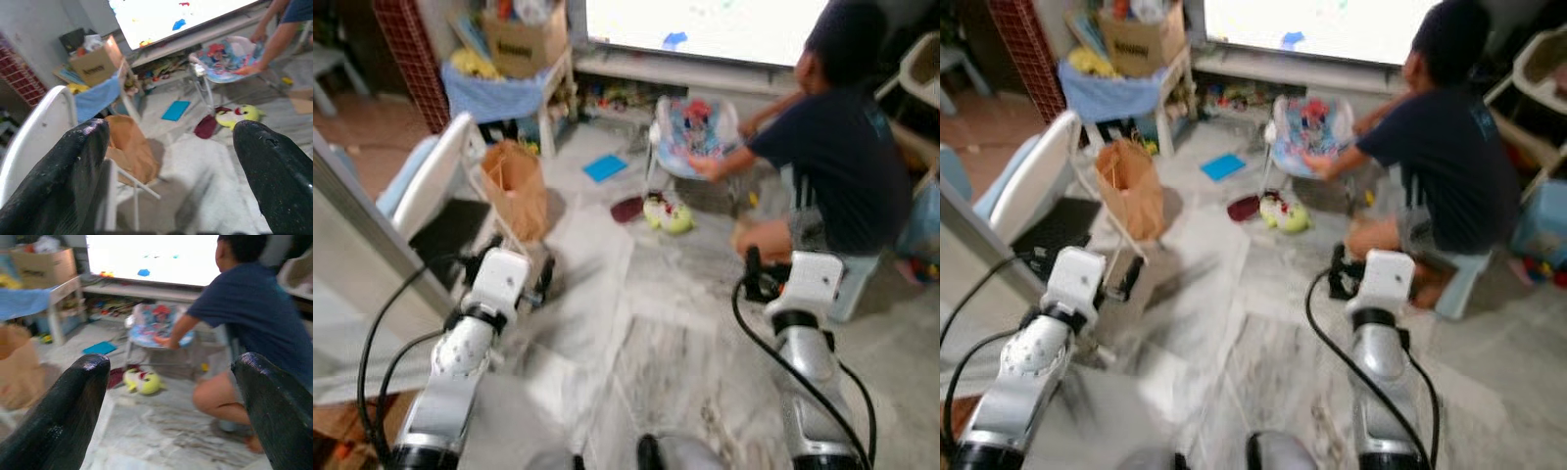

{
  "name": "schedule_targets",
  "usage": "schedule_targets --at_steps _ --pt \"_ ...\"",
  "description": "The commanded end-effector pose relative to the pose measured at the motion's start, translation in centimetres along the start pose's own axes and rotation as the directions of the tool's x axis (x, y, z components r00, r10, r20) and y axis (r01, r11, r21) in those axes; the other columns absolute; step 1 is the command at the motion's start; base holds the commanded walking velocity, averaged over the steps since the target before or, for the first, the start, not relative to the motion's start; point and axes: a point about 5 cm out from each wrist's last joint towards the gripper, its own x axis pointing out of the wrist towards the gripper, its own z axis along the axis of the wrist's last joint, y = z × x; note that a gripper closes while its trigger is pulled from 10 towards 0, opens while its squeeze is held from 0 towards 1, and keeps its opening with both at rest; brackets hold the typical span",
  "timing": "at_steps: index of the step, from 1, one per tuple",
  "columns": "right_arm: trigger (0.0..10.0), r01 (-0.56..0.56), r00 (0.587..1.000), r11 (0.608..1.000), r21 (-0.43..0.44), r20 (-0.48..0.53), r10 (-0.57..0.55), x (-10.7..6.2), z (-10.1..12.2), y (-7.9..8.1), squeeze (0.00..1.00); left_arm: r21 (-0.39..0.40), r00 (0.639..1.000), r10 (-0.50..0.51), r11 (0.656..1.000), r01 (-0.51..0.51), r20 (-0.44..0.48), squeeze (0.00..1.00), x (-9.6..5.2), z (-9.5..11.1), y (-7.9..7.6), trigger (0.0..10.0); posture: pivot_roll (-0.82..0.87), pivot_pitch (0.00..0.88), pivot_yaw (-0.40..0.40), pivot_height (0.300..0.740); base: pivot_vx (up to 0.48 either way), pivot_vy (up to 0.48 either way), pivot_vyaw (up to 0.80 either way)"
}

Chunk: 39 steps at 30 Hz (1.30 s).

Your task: Restocking fridge

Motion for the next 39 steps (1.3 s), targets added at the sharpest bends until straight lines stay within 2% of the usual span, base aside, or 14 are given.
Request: schedule_targets --at_steps 1,8,14,18,25,32,39 --pt "10.0 0.027 1.0 0.999 -0.023 0.008 -0.027 0.2 0.2 -0.7 0.0 -0.006 1.0 -0.007 1.0 0.007 -0.004 0.0 0.4 -0.1 0.3 10.0 -0.05 0.012 0.063 0.74 0.0 0.0 0.0" --pt "10.0 0.007 1.0 1.0 -0.019 -0.001 -0.007 -0.2 0.5 -1.0 0.0 -0.033 1.0 0.018 0.999 -0.019 -0.014 0.0 0.2 -0.3 0.5 10.0 -0.06 0.042 0.021 0.74 0.0 0.0 -0.66" --pt "10.0 -0.02 1.0 1.0 -0.016 -0.006 0.02 -0.3 0.9 -0.5 0.0 -0.045 0.998 0.046 0.998 -0.048 -0.045 0.0 -1.1 -1.0 0.4 10.0 -0.06 0.046 -0.021 0.74 0.0 0.0 -0.71" --pt "10.0 -0.029 0.999 0.999 -0.018 -0.016 0.029 -0.4 0.6 -0.2 0.0 -0.047 0.998 0.045 0.998 -0.048 -0.054 0.0 -1.2 -1.4 0.4 10.0 -0.06 0.044 -0.025 0.74 -0.285 0.0 -0.55" --pt "10.0 -0.034 0.999 0.999 -0.017 0.005 0.035 0.3 1.0 0.1 0.0 -0.038 0.998 0.052 0.998 -0.053 -0.017 0.0 0.3 -0.9 1.1 10.0 -0.06 0.054 -0.021 0.74 -0.302 0.0 -0.8" --pt "10.0 -0.036 0.999 0.999 -0.024 -0.001 0.036 0.3 1.1 0.2 0.0 -0.029 0.999 0.041 0.999 -0.041 -0.006 0.0 0.6 -0.6 1.0 10.0 -0.07 0.059 -0.019 0.74 -0.293 0.0 -0.8" --pt "10.0 -0.058 0.998 0.998 -0.033 0.004 0.058 0.3 1.2 0.5 0.0 -0.031 0.999 0.041 0.999 -0.041 0.015 0.0 1.0 -0.3 0.6 10.0 -0.07 0.061 -0.028 0.74 0.0 0.0 -0.8"
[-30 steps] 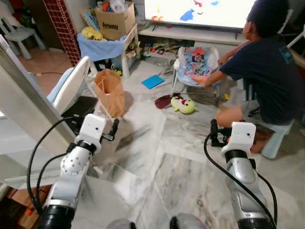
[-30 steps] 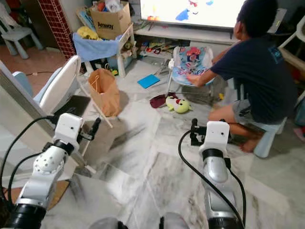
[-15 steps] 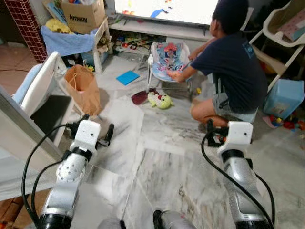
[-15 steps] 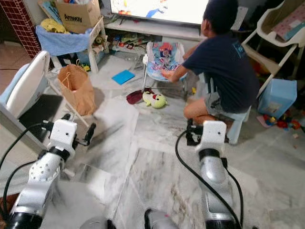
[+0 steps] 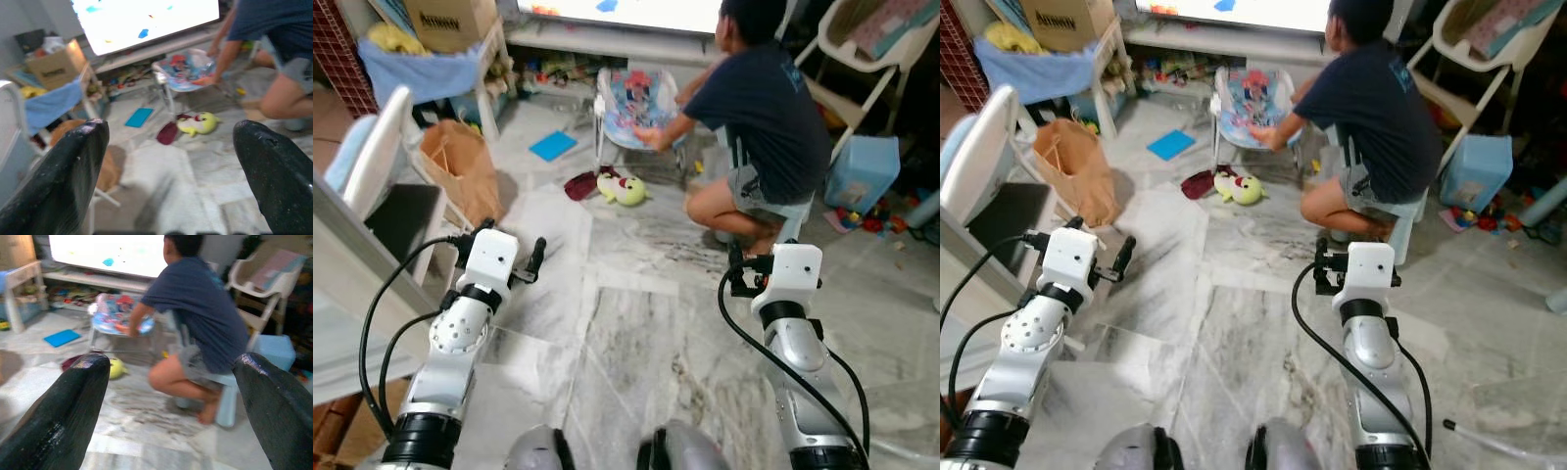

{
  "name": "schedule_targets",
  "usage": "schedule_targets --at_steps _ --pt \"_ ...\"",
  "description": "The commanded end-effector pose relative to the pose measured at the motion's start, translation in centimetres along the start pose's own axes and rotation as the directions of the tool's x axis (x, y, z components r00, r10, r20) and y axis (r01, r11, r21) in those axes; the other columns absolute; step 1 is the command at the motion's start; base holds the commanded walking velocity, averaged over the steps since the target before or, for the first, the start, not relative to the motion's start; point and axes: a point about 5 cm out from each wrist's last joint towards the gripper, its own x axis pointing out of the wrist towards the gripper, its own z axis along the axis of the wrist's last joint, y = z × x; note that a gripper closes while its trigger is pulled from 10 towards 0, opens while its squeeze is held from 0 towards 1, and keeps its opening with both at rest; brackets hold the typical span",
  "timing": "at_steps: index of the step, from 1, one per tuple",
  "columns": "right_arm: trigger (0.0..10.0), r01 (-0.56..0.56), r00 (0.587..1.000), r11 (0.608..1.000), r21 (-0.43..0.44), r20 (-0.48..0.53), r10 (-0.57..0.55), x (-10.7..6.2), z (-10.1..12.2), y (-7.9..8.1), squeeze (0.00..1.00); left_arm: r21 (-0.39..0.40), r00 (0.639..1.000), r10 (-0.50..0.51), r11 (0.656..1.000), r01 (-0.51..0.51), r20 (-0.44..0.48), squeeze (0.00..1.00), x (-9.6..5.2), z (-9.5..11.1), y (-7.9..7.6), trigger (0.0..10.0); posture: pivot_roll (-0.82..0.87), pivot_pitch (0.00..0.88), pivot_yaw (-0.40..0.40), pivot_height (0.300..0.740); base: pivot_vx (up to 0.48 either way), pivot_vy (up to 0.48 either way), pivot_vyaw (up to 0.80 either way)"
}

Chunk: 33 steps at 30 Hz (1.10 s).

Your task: Restocking fridge

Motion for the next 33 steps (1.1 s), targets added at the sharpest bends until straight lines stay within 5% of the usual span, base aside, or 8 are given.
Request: schedule_targets --at_steps 1,20,33 --pt "10.0 0.006 1.0 1.0 -0.006 -0.017 -0.006 -0.14 -0.32 -0.41 0.0 0.002 1.0 -0.019 1.0 0.019 0.02 0.0 0.2 0.44 -0.57 10.0 -0.06 0.064 -0.028 0.74 0.0 0.0 -0.8" --pt "10.0 0.009 1.0 1.0 -0.002 -0.02 -0.009 -0.55 -0.37 -0.35 0.0 -0.015 1.0 -0.01 1.0 0.01 0.017 0.0 0.13 0.18 -0.28 10.0 -0.07 0.088 -0.021 0.74 0.0 0.127 -0.8" --pt "10.0 0.008 1.0 1.0 -0.001 -0.023 -0.008 -0.77 -0.4 -0.18 0.0 0.006 0.999 -0.038 0.999 0.038 0.034 0.0 0.12 0.43 -0.67 10.0 -0.07 0.101 -0.017 0.74 0.0 0.398 -0.8"
